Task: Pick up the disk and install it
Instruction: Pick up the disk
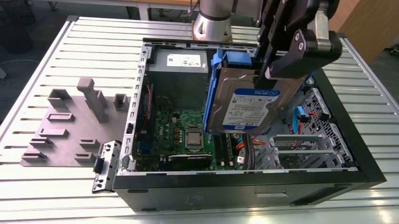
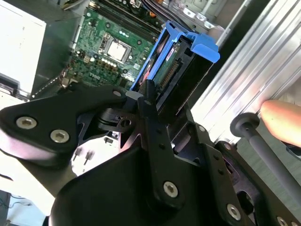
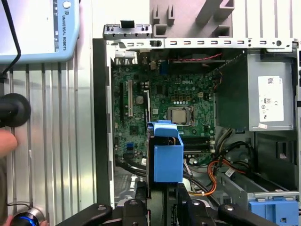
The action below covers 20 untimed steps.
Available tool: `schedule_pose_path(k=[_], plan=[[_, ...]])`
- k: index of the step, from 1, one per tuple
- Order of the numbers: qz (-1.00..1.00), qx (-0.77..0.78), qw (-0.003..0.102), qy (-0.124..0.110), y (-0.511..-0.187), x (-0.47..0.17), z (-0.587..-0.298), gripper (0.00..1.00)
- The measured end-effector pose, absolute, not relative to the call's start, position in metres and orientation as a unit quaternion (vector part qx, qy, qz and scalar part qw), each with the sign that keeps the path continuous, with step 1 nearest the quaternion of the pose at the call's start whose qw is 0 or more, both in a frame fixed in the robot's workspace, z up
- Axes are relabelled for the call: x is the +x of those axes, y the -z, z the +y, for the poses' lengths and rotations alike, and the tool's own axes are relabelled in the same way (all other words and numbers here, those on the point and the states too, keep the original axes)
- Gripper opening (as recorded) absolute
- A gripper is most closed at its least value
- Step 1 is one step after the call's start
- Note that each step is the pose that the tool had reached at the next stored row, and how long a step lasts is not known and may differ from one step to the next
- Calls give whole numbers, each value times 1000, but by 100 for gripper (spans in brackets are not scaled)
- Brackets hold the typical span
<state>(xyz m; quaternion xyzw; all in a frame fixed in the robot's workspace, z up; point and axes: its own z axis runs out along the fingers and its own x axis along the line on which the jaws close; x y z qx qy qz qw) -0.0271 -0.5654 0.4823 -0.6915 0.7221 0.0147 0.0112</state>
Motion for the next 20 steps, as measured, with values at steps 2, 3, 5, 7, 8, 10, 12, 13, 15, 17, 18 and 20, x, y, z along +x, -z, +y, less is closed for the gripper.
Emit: schedule_pose_path(k=[2, 3, 5, 7, 8, 10, 12, 13, 15, 17, 18, 20], plan=[[722, -691, 11, -15, -482, -27, -568, 35], [722, -691, 11, -15, -482, -27, -569, 35], [722, -691, 11, -15, -482, -27, -569, 35], [722, -692, 11, -15, -482, -26, -570, 35], [722, -692, 11, -15, -482, -26, -570, 35], [722, -692, 11, -15, -482, -25, -570, 35], [722, -691, 11, -15, -482, -25, -570, 35], [722, -691, 11, -15, -482, -25, -570, 35], [722, -691, 11, -15, -482, -24, -570, 35], [722, -692, 11, -15, -482, -24, -570, 35], [722, -692, 11, -15, -482, -23, -570, 35], [722, -692, 11, -15, -482, -22, -570, 35]])
